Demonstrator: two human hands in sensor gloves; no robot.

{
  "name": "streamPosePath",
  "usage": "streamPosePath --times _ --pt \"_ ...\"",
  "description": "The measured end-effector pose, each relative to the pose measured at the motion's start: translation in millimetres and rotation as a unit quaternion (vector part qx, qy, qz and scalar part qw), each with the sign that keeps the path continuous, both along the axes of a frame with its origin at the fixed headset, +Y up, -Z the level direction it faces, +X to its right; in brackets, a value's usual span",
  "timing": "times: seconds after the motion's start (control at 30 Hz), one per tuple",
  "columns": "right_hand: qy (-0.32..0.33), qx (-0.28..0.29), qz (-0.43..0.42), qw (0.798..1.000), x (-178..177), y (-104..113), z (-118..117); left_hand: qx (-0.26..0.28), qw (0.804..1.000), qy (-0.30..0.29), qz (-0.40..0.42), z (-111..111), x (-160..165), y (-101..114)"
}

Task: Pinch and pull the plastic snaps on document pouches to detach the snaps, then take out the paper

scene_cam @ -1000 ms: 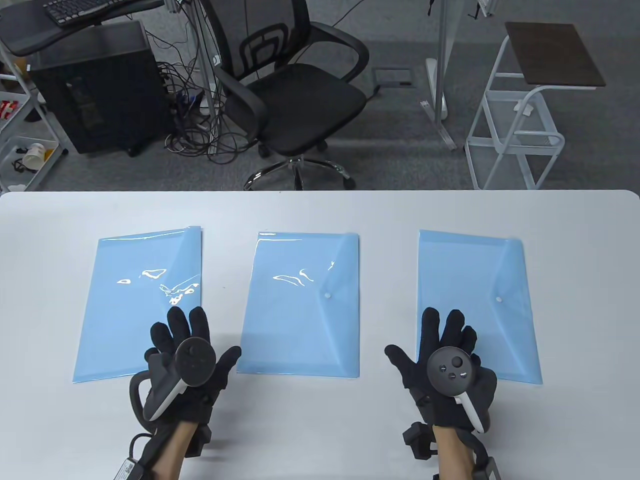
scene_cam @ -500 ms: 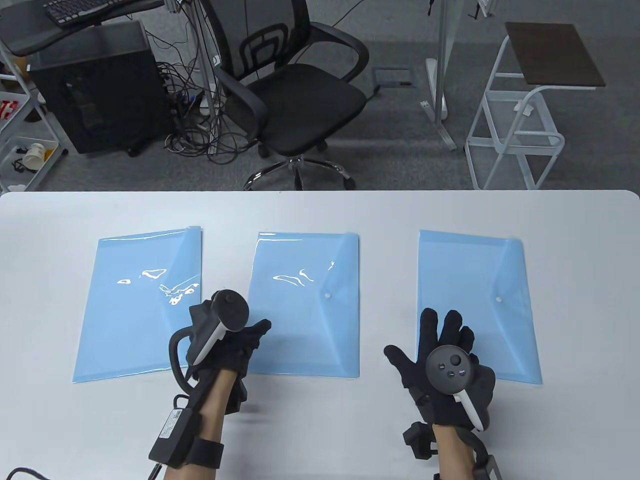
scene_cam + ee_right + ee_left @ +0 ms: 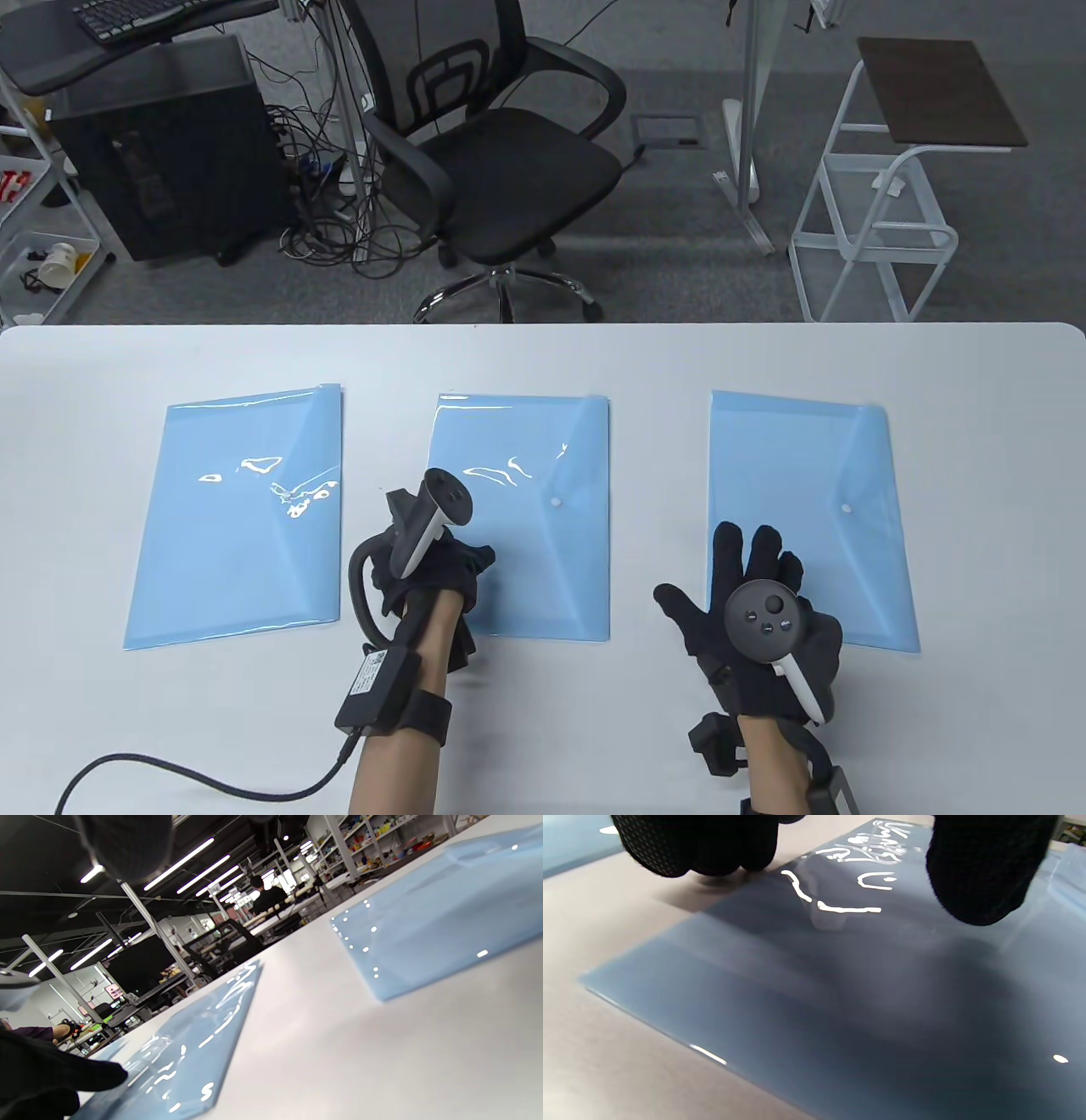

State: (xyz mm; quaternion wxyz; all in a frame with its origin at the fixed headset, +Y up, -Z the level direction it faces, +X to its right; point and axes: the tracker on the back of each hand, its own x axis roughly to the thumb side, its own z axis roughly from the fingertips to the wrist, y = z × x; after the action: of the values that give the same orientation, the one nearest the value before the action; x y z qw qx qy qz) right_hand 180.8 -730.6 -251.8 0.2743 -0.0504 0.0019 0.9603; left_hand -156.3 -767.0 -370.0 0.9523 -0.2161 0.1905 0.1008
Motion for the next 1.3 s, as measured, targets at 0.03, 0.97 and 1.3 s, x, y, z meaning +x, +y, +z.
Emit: streamPosePath --times 0.03,0.97,1.3 --pt "0.001 0.000 0.000 1.000 -0.5 -0.2 -0.1 -0.003 1.000 -0.002 -0.016 -2.6 0.8 -1.8" --pt "0.032 -0.006 -0.002 0.999 -19.6 1.2 4.7 0.079 0.975 0.083 0.193 10.1 -46.5 -1.4" --pt "0.034 -0.001 0.002 0.999 -22.3 1.4 4.7 0.120 0.925 0.088 0.351 46.5 -66.3 20.3"
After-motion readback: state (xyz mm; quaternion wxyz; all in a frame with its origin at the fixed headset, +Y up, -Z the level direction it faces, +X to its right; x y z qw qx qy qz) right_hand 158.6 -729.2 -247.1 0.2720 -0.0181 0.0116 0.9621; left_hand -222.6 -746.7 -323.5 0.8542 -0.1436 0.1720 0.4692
